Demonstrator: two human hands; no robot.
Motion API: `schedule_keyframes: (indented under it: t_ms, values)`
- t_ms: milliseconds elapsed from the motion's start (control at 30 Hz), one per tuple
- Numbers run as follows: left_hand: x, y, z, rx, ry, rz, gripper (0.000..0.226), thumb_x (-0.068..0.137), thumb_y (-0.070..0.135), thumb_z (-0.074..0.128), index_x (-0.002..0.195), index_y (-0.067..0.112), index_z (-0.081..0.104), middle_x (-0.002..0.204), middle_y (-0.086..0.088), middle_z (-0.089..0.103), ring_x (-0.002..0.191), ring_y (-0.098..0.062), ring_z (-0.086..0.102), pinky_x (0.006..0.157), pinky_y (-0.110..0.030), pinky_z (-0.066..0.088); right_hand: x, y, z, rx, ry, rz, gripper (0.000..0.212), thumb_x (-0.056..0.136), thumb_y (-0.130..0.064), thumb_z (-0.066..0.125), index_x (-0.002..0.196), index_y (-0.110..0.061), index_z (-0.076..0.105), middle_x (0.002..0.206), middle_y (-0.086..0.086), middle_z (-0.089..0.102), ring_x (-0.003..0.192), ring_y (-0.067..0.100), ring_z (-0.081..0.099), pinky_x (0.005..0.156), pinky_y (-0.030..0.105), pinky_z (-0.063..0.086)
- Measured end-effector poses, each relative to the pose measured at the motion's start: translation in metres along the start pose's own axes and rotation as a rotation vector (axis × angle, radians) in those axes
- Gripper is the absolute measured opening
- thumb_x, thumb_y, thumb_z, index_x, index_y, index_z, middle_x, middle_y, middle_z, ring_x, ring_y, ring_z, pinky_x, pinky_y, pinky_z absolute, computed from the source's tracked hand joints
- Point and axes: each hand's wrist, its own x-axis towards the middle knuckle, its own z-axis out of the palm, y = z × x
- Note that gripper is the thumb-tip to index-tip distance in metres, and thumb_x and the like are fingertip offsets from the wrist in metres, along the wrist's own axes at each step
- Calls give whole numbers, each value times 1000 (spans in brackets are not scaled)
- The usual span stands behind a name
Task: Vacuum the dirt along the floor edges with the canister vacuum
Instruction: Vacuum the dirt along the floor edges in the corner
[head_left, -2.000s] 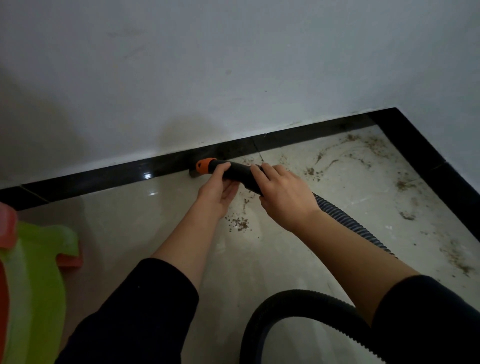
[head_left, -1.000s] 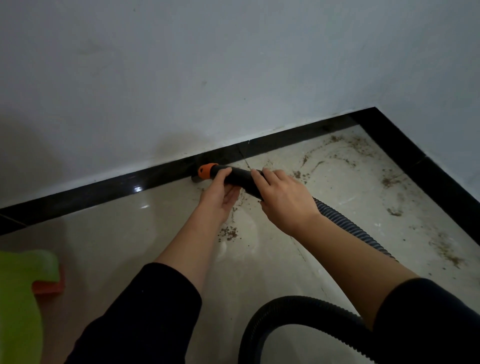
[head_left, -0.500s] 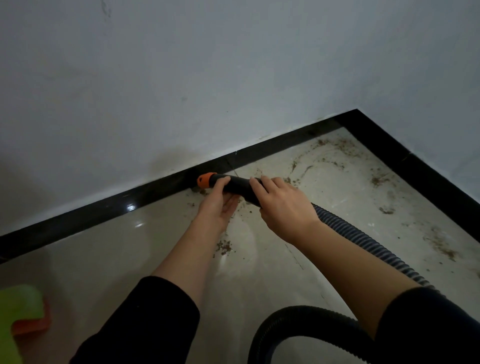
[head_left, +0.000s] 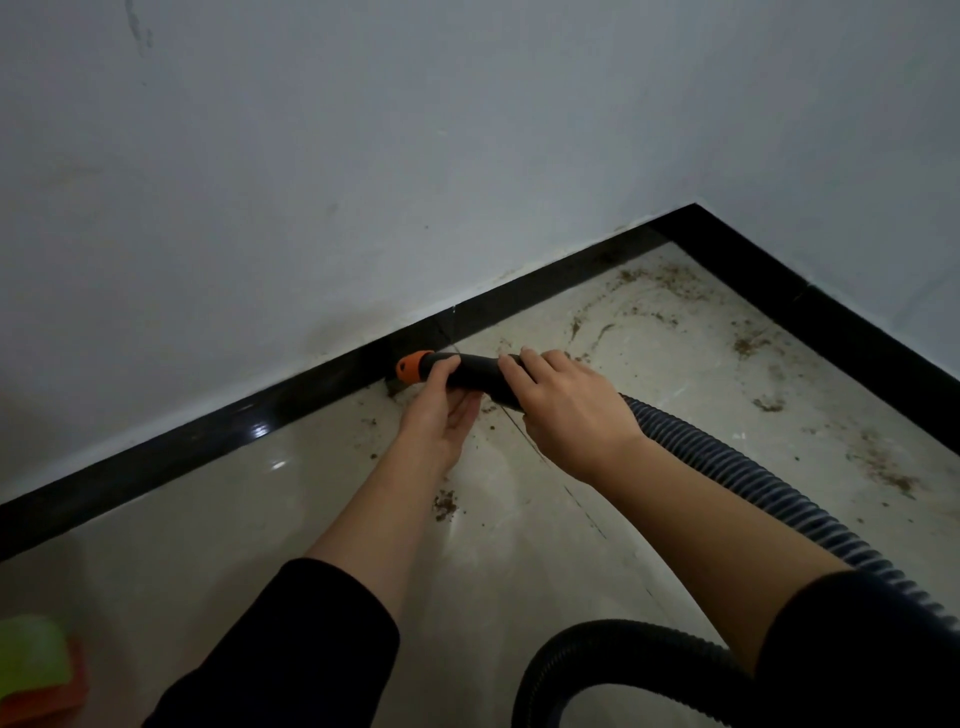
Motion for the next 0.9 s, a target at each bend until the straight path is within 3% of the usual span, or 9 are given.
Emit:
schedule_keyframes:
  t_ms: [200,333,900]
  values:
    - [5,5,14,43,-26,10,42,92,22,65,127,2,54,95,-12,68,85,-16,65,68,-22,53,3,11,-2,15,14,18,62,90,-15,59,145,-8,32,132,11,51,111,26,53,91,35,46]
    - [11,5,17,71,-25,8,40,91,23,66,124,2,56,94,-12,69,83,-16,66,65,-21,53,4,14,1,21,7,40,60,89,-15,59,143,-8,35,129,11,53,107,26,54,87,36,47]
    - [20,-13,26,52,-54,-10,32,89,22,70,112,5,57,100,-13,69,86,-17,67,70,-22,53,-4,22,7,-26,-14,68,65,91,-16,57,148,-9,25,136,11,47,115,25,50,95,33,44]
